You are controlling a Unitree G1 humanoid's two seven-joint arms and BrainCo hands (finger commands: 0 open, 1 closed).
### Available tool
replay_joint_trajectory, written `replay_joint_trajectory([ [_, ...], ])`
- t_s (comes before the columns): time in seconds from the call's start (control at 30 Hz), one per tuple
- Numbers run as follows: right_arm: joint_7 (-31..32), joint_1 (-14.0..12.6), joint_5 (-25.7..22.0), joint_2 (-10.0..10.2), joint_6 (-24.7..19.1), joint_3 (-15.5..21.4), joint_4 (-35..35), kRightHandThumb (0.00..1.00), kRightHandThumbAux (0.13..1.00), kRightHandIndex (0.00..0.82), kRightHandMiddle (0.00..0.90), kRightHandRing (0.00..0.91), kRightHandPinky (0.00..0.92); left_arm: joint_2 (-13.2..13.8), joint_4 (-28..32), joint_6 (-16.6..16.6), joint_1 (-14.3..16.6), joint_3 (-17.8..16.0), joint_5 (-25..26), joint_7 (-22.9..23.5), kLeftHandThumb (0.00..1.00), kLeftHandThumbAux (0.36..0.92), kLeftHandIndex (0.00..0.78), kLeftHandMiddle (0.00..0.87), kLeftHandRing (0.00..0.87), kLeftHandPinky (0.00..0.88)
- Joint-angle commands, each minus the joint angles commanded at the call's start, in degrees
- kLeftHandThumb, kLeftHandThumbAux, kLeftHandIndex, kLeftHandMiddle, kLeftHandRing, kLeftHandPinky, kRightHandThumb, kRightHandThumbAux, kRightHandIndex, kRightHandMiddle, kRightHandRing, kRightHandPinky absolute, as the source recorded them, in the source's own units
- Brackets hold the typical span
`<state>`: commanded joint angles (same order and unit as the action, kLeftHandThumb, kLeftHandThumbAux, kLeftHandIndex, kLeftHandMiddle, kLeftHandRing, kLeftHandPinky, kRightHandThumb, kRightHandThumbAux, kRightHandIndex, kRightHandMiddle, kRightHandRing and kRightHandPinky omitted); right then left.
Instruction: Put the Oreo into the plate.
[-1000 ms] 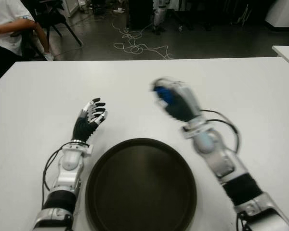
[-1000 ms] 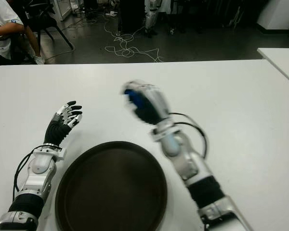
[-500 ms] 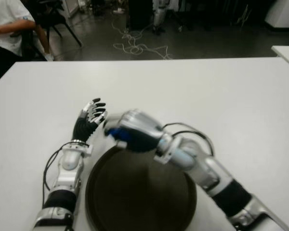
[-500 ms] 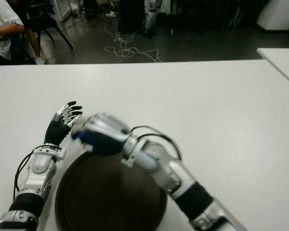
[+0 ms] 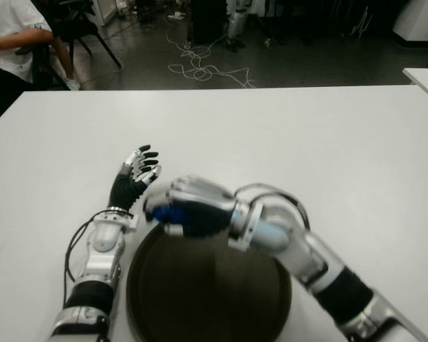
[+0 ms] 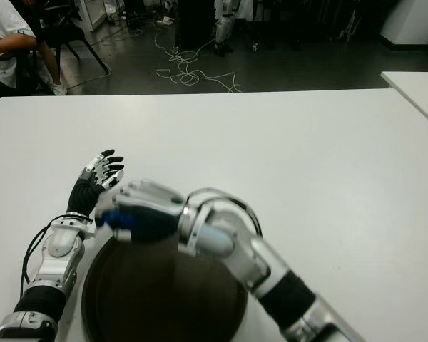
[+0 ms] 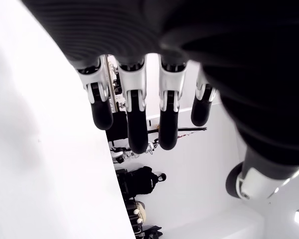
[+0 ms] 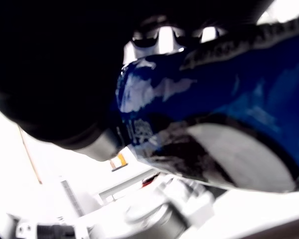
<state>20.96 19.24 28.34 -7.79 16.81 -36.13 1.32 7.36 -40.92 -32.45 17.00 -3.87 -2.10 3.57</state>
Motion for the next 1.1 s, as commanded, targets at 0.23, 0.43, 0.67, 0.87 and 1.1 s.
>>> replay_joint_trajectory([
  [0.23,-0.29,0.52,-0.20,0.64,0.49,1.39,-1.56,0.678,0.742,0.422,0.641,0.645,0.639,0.08,0.51,-0.04,-0.24,-0.01,-0.17,-0.75,0.067,0.618,0.167,0.239,0.239,0.225],
  [0.43,0.12,0.62,0.84,0.20,-0.57,1.54,-1.99,0.677,0.741,0.422,0.619,0.623,0.611,0.11,1.24,0.19,-0.52,0.09,-0.56,-1.36,0.065,0.629,0.175,0.240,0.240,0.237],
  [0.67,0.87,-0.01,1.10,-0.59,-2.45,1.89,-1.14,0.676,0.741,0.421,0.585,0.587,0.567,0.10,2.07,0.99,-0.78,0.09,-0.40,-1.21,0.054,0.611,0.185,0.241,0.243,0.236],
  [0.87,2.11,0.98,-0.02,-1.75,-0.11,1.48,-3.63,0.676,0.743,0.418,0.521,0.521,0.496,0.23,3.04,1.85,-1.13,0.20,-0.56,-1.22,0.072,0.621,0.173,0.237,0.238,0.219],
  [1.1,3.63,1.43,-1.95,-2.05,3.33,0.98,-6.58,0.674,0.746,0.413,0.472,0.473,0.462,0.32,4.05,2.78,-1.54,0.25,-0.63,-1.29,0.079,0.615,0.160,0.247,0.253,0.237],
])
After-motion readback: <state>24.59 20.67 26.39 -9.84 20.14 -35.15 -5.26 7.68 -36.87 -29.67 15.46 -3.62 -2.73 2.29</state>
